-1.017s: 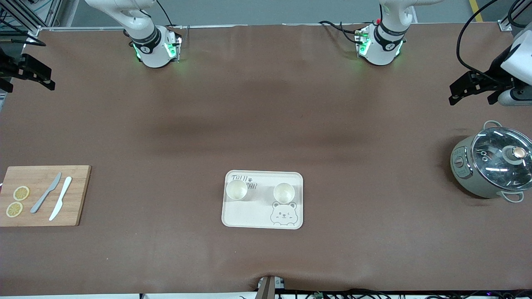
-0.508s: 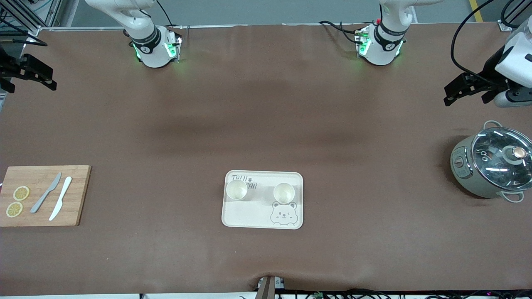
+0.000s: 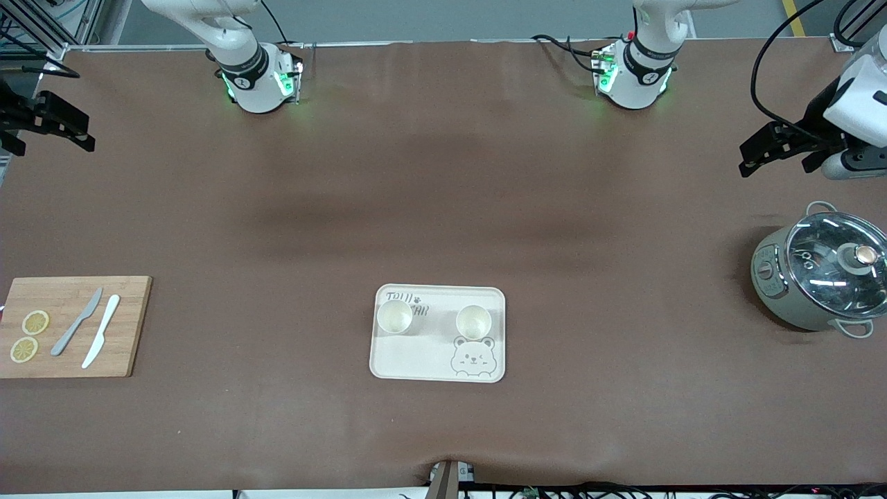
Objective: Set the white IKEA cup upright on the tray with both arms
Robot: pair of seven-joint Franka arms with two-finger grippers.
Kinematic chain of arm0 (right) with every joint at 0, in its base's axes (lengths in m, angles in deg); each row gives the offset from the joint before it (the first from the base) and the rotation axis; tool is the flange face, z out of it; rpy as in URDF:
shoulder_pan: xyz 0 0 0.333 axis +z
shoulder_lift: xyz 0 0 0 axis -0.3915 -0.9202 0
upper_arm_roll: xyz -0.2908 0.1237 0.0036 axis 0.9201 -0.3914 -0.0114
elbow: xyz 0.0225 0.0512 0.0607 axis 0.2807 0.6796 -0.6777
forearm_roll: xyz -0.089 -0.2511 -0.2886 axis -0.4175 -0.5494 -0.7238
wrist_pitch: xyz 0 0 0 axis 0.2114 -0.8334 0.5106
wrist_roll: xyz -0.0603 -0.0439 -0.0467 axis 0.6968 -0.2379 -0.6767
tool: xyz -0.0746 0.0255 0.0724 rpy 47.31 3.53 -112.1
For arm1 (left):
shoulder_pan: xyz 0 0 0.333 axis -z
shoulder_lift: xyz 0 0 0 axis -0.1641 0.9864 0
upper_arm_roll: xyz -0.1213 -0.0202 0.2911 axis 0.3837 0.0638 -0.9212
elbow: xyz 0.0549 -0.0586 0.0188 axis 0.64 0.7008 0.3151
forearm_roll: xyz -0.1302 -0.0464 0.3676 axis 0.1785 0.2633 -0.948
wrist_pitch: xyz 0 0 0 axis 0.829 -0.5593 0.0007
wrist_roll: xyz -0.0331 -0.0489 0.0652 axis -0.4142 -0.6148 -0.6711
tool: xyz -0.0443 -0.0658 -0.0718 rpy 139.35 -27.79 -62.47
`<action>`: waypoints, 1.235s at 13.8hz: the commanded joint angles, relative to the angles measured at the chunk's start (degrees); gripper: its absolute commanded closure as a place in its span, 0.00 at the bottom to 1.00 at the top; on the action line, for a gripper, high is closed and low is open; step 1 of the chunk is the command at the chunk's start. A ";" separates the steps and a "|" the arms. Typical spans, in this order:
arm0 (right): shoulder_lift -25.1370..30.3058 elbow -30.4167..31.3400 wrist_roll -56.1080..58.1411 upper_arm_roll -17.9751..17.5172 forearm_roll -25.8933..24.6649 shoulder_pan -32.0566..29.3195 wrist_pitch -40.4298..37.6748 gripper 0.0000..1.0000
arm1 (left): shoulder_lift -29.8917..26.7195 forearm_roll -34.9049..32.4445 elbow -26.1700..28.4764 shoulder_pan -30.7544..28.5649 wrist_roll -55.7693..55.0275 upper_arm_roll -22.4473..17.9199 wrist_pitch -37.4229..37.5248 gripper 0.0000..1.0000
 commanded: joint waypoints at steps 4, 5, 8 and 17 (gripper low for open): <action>1.15 1.36 0.44 0.15 4.00 -0.84 0.91 0.00 | -0.52 -0.95 -0.38 -1.58 1.32 -0.10 0.57 0.00; 1.24 1.45 0.53 0.15 4.54 -1.54 0.73 0.00 | -0.35 -1.04 -0.55 -1.50 0.97 -0.10 0.57 0.00; 1.15 1.36 0.53 -0.03 4.55 -1.20 0.82 0.00 | -0.08 -1.04 -1.34 -1.50 0.97 -0.10 0.57 0.00; 1.15 1.36 0.53 -0.03 4.55 -1.55 0.38 0.00 | 0.80 -0.87 -5.21 -1.50 1.06 -0.01 3.37 0.00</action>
